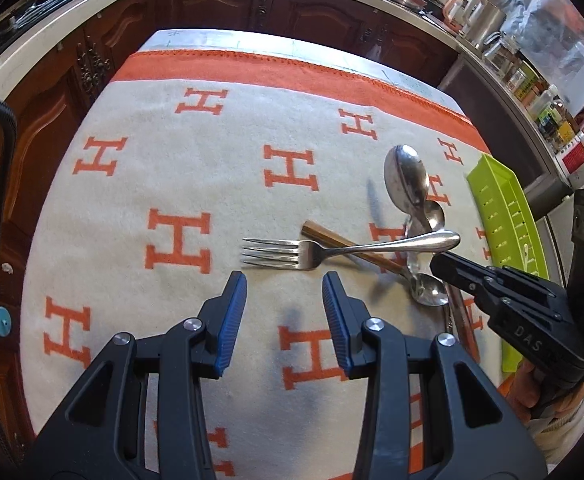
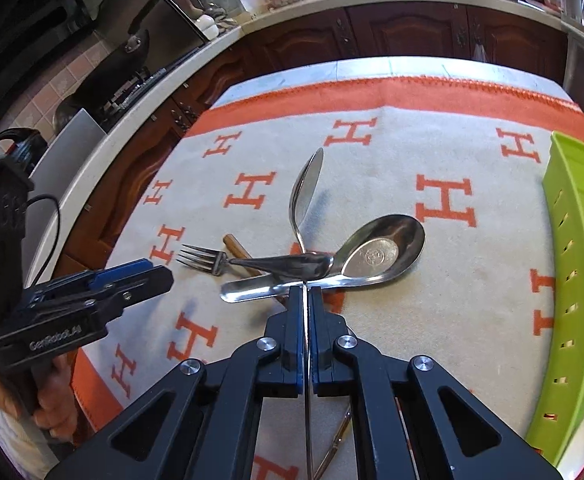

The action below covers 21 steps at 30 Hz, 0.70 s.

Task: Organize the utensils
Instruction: 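Lift the steel spoon out of the pile with the right tool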

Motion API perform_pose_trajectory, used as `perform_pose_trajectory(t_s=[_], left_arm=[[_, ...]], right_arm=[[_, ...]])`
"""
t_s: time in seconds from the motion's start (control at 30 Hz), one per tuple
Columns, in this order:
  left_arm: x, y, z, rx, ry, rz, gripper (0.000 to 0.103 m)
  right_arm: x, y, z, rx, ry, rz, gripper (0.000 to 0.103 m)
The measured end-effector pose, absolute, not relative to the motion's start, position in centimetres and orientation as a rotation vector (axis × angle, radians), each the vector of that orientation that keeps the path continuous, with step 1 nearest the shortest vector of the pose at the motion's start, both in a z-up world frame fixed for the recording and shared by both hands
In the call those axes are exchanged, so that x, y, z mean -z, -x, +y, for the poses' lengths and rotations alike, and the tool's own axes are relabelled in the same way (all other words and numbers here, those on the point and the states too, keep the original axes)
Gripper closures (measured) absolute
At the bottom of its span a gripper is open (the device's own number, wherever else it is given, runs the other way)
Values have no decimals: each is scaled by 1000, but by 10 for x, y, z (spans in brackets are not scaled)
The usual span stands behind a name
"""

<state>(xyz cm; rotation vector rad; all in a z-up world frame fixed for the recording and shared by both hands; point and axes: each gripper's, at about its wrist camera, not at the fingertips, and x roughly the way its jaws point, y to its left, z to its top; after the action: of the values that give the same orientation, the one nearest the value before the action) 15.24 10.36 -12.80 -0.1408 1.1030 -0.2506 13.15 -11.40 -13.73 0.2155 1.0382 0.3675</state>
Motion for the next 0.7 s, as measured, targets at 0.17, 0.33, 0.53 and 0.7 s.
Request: perform_pose_trajectory(t_s=[0.17, 0.33, 0.53, 0.7], left_arm=[[126, -150, 92, 313, 138, 1120, 67], [130, -144, 88, 333, 171, 1145, 67], [140, -139, 92, 308, 260, 1192, 67], [151, -146, 97, 258, 386, 1240, 67]], right_arm=[[120, -114, -118, -419, -214, 1017, 101], [113, -90, -112, -479, -183, 1026, 101], [113, -71, -107, -501, -164, 1024, 101], [110, -67, -112, -483, -174, 1008, 101]])
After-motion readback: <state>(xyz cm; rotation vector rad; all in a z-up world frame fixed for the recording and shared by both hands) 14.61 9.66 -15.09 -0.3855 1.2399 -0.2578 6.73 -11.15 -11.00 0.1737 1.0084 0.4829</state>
